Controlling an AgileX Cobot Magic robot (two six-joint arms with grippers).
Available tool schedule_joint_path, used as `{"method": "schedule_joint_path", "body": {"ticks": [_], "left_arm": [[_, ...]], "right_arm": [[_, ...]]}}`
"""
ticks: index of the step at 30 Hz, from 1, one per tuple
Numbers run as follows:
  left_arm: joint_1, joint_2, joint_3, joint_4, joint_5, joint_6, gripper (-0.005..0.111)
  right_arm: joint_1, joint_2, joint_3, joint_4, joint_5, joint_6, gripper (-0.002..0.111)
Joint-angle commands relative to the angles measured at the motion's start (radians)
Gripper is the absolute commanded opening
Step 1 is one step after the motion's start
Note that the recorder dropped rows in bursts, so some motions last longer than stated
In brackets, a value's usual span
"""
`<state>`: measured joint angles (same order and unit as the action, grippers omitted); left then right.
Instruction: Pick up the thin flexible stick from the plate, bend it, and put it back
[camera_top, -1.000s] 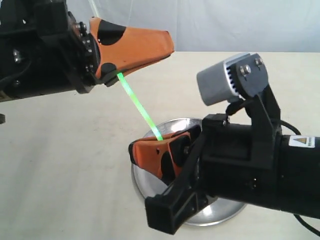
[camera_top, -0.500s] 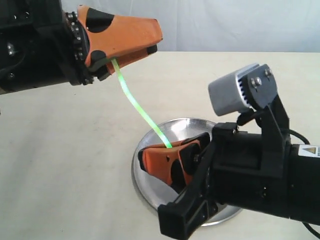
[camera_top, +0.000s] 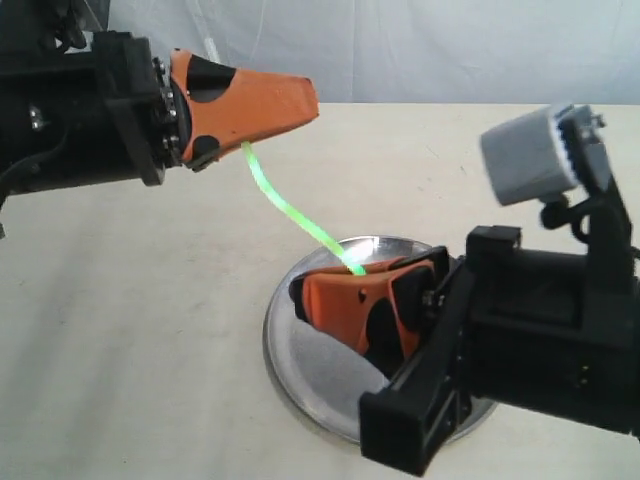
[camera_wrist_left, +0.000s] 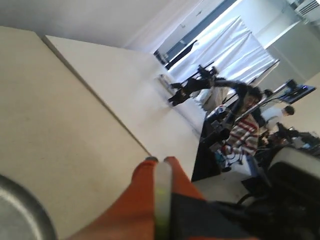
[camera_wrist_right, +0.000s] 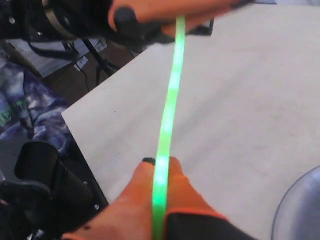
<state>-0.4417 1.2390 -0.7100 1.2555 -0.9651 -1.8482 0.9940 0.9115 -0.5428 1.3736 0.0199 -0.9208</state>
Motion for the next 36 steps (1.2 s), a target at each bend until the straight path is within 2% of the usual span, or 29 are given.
{"method": "schedule_joint_path", "body": {"ticks": [1, 3, 8, 11, 15, 18, 19, 21, 23, 25, 27, 31, 34, 36], "left_arm": [[0.002, -0.005, -0.002, 0.224, 0.133, -0.033, 0.000], [0.002, -0.005, -0.002, 0.243, 0.100, -0.137, 0.000], [0.000, -0.007, -0.002, 0.038, -0.146, -0.143, 0.000], [0.000, -0.007, -0.002, -0.047, -0.174, -0.096, 0.000], [0.000, -0.007, -0.002, -0.056, -0.118, -0.044, 0.000], [0.000, -0.007, -0.002, 0.011, -0.024, 0.057, 0.000], [0.000, -0.007, -0.002, 0.094, 0.043, 0.073, 0.000], [0.000, -0.007, -0.002, 0.228, 0.108, 0.000, 0.000], [0.000, -0.007, -0.002, 0.369, 0.107, -0.113, 0.000], [0.000, -0.007, -0.002, 0.412, 0.019, -0.145, 0.000], [0.000, -0.012, -0.002, 0.369, -0.086, -0.145, 0.000], [0.000, -0.042, -0.002, 0.116, -0.252, -0.073, 0.000], [0.000, -0.062, -0.014, -0.003, -0.256, 0.022, 0.000], [0.000, -0.063, -0.029, 0.026, -0.195, 0.099, 0.000]], "right_arm": [[-0.005, -0.081, 0.001, 0.003, -0.082, 0.000, -0.001], [-0.005, -0.092, 0.001, 0.001, -0.134, -0.020, -0.001], [-0.005, -0.047, 0.008, 0.013, -0.159, -0.049, -0.001], [-0.005, 0.022, 0.008, 0.031, -0.049, -0.047, -0.001], [-0.005, 0.107, -0.026, 0.060, 0.110, -0.047, -0.001], [-0.005, 0.138, -0.087, 0.067, 0.194, -0.054, -0.001], [-0.005, 0.139, -0.105, 0.064, 0.195, -0.056, -0.001], [-0.005, 0.119, -0.125, 0.045, 0.157, -0.056, -0.001], [-0.005, 0.078, -0.125, 0.022, 0.066, -0.056, -0.001], [-0.005, 0.034, -0.108, 0.015, -0.020, -0.056, -0.001], [-0.005, -0.006, -0.075, 0.015, -0.102, -0.056, -0.001], [-0.005, -0.024, 0.006, 0.055, -0.153, -0.056, -0.001], [-0.005, 0.034, 0.027, 0.116, -0.040, -0.043, -0.001], [-0.005, 0.090, 0.003, 0.131, 0.078, -0.043, -0.001]]}}
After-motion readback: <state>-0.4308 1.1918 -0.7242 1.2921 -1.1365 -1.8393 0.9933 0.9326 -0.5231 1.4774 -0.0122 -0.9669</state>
